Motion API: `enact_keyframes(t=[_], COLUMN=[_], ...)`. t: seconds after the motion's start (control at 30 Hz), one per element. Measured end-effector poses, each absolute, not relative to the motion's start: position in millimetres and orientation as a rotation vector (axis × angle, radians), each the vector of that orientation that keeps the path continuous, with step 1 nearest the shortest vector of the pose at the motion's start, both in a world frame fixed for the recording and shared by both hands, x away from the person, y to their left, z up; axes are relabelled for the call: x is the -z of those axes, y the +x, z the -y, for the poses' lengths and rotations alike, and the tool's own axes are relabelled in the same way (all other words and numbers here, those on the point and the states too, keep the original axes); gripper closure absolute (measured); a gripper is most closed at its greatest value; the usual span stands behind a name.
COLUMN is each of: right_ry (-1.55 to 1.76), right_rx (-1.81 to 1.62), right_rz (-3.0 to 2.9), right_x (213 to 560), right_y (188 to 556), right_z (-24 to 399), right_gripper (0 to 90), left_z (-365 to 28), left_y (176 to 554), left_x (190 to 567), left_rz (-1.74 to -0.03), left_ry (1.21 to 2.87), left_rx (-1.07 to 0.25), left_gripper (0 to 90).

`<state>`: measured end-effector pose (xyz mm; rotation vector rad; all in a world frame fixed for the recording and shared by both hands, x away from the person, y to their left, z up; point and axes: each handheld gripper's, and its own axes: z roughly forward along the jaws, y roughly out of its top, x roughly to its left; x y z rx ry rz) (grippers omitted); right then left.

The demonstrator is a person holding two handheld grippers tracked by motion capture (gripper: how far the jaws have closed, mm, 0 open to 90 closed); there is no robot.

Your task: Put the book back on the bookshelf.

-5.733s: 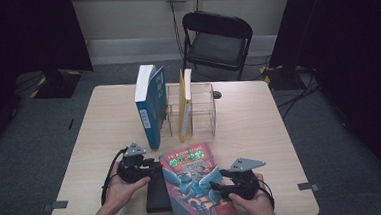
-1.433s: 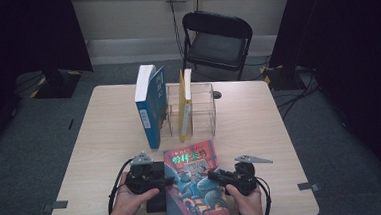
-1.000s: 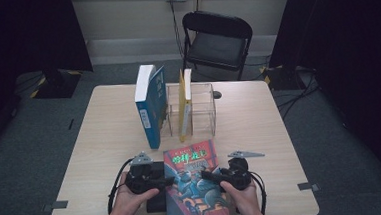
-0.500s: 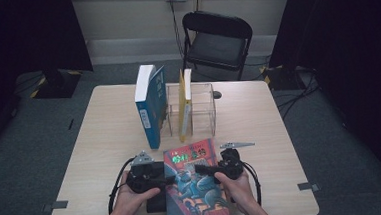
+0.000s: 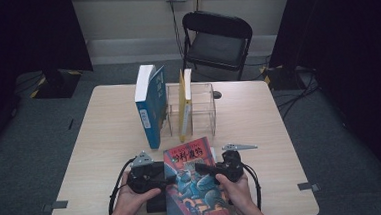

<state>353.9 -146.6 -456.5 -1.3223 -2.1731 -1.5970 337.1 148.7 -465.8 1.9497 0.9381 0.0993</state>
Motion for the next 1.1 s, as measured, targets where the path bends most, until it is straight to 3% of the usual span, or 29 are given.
enact_keyframes(t=[0.77, 1.1], right_ry=[-1.244, -1.210], right_rx=[1.729, 1.758], right_rz=[2.241, 2.247], right_x=[435.0, 425.6], right_y=[339.4, 338.1], right_z=[141.5, 138.0], right_gripper=[84.0, 84.2], left_z=[-147.0, -144.8], left_y=[341.1, 343.0], left_x=[467.7, 469.4], left_rz=[-0.965, -0.968], left_ry=[1.872, 1.836], left_rx=[0.017, 0.085], left_gripper=[21.0, 21.0])
